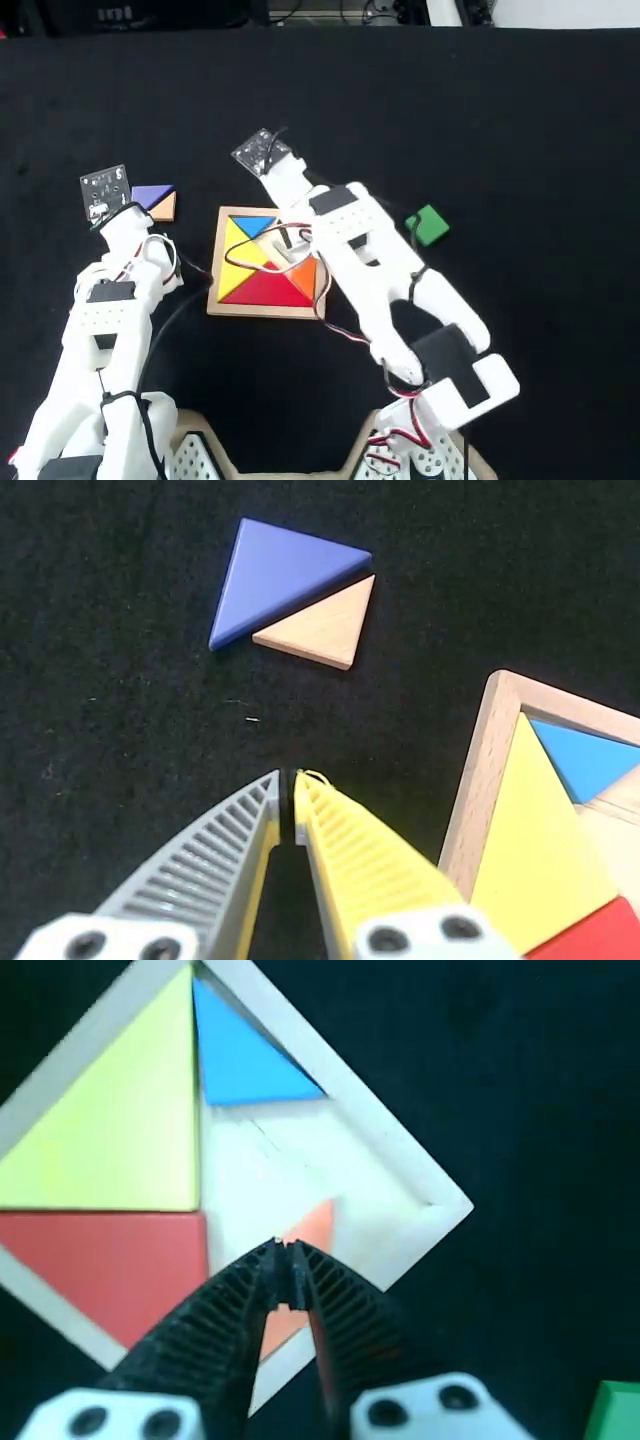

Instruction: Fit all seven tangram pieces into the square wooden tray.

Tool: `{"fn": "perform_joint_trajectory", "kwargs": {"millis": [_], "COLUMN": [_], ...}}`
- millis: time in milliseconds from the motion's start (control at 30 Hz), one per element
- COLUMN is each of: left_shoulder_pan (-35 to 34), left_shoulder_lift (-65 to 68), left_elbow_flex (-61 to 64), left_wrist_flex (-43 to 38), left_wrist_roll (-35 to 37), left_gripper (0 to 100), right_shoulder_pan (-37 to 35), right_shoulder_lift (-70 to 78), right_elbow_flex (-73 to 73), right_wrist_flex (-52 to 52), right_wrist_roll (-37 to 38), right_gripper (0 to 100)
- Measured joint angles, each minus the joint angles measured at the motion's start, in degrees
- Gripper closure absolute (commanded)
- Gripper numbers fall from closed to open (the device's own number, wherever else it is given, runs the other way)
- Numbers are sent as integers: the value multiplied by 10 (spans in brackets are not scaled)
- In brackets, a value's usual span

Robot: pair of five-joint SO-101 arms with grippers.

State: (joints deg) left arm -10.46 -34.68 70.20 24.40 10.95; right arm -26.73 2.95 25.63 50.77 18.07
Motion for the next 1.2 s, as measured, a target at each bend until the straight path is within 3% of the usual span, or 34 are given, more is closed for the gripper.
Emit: {"fn": "perform_joint_trajectory", "kwargs": {"millis": [367,667,833,1067,1200], "left_shoulder_pan": [-18,-42,-42,-36,-16], "left_shoulder_lift": [6,18,33,184,295], "left_elbow_flex": [-4,-53,-156,-435,-554], "left_wrist_flex": [0,43,158,406,471], "left_wrist_roll": [0,-17,-119,-171,-182], "left_gripper": [958,952,952,955,953], "right_shoulder_pan": [31,87,114,151,150], "right_shoulder_lift": [18,18,18,24,24], "right_elbow_flex": [0,11,11,11,19], "right_wrist_flex": [-18,-126,-140,-179,-187], "right_wrist_roll": [0,-33,-37,-37,-37], "right_gripper": [988,988,988,988,988]}}
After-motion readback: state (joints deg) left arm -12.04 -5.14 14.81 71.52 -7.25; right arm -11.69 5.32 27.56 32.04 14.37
